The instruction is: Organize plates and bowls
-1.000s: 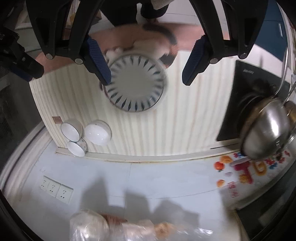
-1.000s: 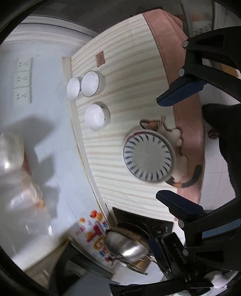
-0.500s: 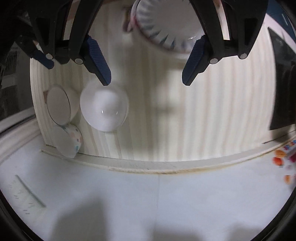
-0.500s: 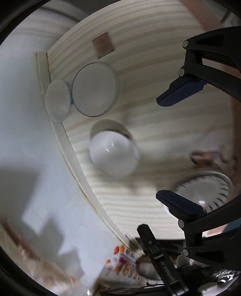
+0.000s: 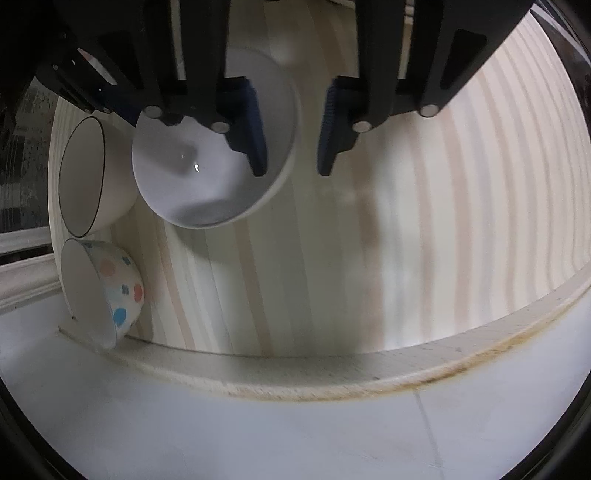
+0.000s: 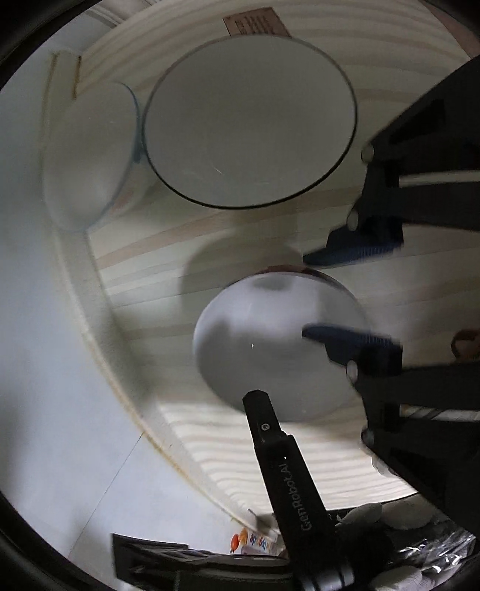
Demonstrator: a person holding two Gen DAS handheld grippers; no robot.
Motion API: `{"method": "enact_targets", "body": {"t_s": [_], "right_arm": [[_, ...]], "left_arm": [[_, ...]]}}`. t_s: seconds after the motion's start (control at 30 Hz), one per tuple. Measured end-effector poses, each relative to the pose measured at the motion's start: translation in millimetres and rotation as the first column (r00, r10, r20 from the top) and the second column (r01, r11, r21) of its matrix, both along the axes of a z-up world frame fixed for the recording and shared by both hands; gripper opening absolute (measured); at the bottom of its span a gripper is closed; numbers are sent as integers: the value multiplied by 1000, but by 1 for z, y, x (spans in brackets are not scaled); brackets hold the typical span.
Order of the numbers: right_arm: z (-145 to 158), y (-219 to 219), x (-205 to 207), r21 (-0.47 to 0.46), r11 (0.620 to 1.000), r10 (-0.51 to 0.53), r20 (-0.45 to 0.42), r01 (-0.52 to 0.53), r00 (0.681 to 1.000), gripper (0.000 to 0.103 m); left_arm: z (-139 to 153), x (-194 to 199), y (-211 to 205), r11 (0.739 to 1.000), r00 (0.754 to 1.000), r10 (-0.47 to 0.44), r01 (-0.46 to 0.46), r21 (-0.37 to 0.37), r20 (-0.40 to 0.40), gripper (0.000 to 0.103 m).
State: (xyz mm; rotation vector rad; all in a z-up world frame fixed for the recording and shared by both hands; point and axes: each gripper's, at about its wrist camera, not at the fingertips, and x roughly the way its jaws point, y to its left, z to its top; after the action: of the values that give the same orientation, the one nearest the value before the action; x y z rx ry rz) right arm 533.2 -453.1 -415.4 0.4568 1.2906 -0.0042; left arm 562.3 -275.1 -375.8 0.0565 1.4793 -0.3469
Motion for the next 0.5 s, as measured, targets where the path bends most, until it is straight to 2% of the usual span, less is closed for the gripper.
{"method": "enact_targets", "body": {"t_s": [0.03,0.07,0.3,0.5], "right_arm": [[-3,1,3,-3,1000,-1,-1,1,1000,24],[-4,2,3,-8,1000,-1,-1,1,1000,16],[-2,5,2,-3,1000,2,5,-2,1000,15],[24,1,-22,0,1000,30,37,-30,999,15]], "left_arm": [[-1,-1,-3,1000,1000,-6,6,2,1,22],[-1,-2,-5,1000,1000,-9,9,12,8,22],[5,-18,-10,1000,1000,-16,15,16,8,22],[30,-63,-13,999,998,-52,52,-8,20,22]]}}
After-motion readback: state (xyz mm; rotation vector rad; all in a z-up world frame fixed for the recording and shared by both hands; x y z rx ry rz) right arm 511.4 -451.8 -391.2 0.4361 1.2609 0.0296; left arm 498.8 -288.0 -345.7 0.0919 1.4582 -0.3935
